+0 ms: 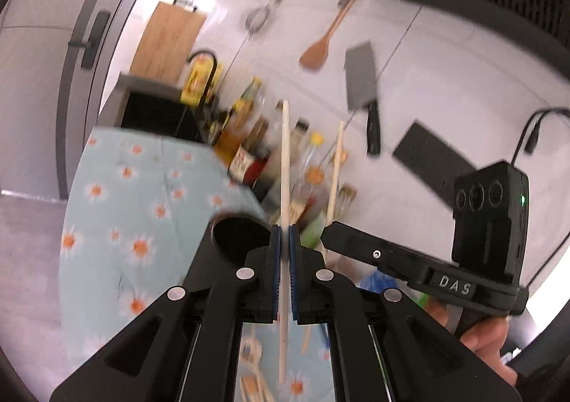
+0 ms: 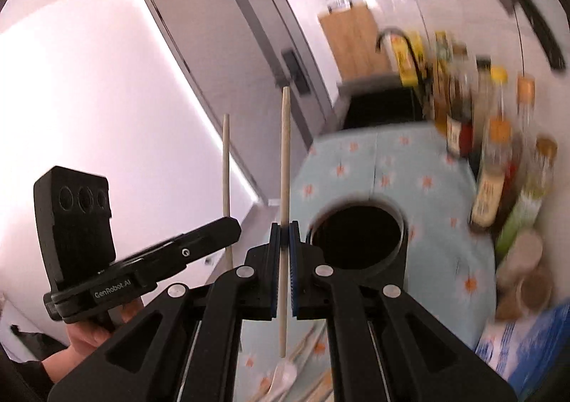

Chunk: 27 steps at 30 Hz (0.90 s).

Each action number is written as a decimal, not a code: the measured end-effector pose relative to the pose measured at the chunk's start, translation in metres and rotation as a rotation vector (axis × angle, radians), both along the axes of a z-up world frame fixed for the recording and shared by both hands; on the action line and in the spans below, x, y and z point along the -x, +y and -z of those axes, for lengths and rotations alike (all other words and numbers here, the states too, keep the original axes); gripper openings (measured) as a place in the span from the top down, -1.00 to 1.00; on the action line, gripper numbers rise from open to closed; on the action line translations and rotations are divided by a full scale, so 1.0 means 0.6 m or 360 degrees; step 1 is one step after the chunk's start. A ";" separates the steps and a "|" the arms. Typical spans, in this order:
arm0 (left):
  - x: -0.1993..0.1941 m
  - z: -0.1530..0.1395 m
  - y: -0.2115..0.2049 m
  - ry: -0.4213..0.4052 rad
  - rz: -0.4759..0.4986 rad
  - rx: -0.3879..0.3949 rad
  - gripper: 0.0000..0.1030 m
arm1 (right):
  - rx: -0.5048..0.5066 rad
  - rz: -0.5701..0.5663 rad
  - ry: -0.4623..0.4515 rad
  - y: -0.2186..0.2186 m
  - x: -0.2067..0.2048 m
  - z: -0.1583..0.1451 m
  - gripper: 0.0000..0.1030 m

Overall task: Organize utensils
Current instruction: 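Carry both chopsticks over the black holder and open both grippers to drop them in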

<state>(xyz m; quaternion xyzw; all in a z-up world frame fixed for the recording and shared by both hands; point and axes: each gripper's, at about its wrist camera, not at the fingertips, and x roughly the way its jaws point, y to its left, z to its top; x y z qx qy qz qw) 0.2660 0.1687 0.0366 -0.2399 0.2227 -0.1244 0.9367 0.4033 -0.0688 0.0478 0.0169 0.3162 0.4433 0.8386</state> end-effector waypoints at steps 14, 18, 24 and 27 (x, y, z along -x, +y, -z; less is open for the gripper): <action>-0.107 -0.017 0.012 -0.0291 -0.0144 -0.0090 0.93 | -0.0208 0.0192 -0.0249 -0.008 -0.095 -0.016 0.89; -0.129 0.011 0.001 -0.0262 -0.0156 -0.0147 0.93 | -0.0153 0.0272 -0.0357 -0.005 -0.100 0.010 0.89; -0.138 0.053 -0.012 -0.0194 -0.0150 -0.0191 0.93 | -0.0107 0.0273 -0.0255 0.000 -0.112 0.060 0.89; -0.136 0.064 -0.014 -0.0152 -0.0157 -0.0196 0.92 | -0.0085 0.0265 -0.0198 0.000 -0.113 0.077 0.88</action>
